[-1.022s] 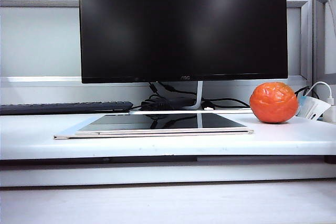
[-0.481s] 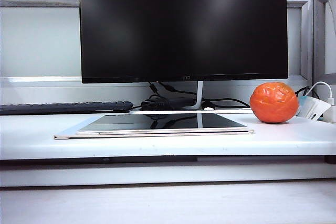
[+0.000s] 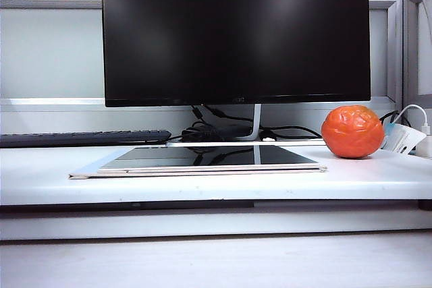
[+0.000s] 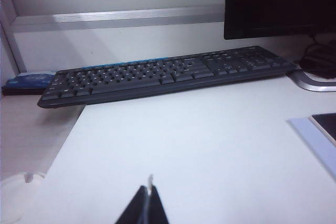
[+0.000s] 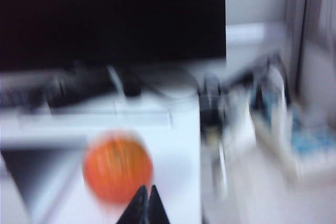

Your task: Place the orange on the center of the mirror.

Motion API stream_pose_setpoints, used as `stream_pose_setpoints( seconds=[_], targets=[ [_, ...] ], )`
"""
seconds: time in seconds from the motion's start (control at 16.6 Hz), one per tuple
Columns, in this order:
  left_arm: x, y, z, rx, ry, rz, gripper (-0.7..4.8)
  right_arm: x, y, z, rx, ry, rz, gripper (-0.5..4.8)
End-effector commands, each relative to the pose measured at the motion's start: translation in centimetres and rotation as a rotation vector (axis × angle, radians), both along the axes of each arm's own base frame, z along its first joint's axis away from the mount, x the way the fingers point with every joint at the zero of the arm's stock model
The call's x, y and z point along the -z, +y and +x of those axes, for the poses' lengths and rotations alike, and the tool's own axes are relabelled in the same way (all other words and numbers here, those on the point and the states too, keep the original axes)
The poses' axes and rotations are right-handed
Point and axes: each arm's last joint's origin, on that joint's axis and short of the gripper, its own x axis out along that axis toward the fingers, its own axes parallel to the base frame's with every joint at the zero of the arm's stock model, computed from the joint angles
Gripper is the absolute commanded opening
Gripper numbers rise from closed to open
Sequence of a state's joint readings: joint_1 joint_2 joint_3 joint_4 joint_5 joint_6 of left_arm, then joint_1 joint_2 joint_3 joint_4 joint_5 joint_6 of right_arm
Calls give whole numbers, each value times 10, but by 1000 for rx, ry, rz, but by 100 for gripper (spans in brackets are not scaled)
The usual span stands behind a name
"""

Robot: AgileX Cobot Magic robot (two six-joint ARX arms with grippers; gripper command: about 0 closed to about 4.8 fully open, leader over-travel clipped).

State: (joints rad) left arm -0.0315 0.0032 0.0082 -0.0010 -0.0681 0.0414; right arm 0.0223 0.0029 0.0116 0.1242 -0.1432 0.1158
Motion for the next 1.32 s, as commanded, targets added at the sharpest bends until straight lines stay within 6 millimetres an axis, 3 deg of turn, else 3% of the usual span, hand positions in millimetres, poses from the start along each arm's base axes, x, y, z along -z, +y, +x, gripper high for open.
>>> stream_pose_setpoints(
  seconds=[0.06, 0.3, 0.42, 0.48, 0.6, 0.66, 0.84, 1.02, 1.32],
  targets=[
    [-1, 0, 0, 1, -9, 4, -5, -20, -2, -4, 41, -184, 108, -2],
    [-1, -1, 0, 8, -9, 3, -5, -37, -2, 0, 29, -150, 131, -1],
    [-1, -7, 0, 74, -10, 3, -5, -49, 1, 19, -38, -25, 100, 2],
    [-1, -12, -1, 128, -9, 3, -5, -56, 3, 32, -84, 33, 59, 40],
    [-1, -27, -4, 287, -10, 2, -5, -71, 11, 72, -209, 136, -11, 221],
    [-1, -39, -9, 415, -10, 2, -5, -80, 17, 102, -257, 172, -55, 479],
    [-1, -57, -20, 635, -9, 1, -5, -75, 28, 143, -297, 260, -104, 479],
    [-1, -64, -25, 722, -10, 0, -5, -53, 38, 160, -332, 354, -138, 479],
    [-1, -64, -25, 726, -10, 0, -5, -15, 57, 179, -321, 460, -180, 479]
  ],
)
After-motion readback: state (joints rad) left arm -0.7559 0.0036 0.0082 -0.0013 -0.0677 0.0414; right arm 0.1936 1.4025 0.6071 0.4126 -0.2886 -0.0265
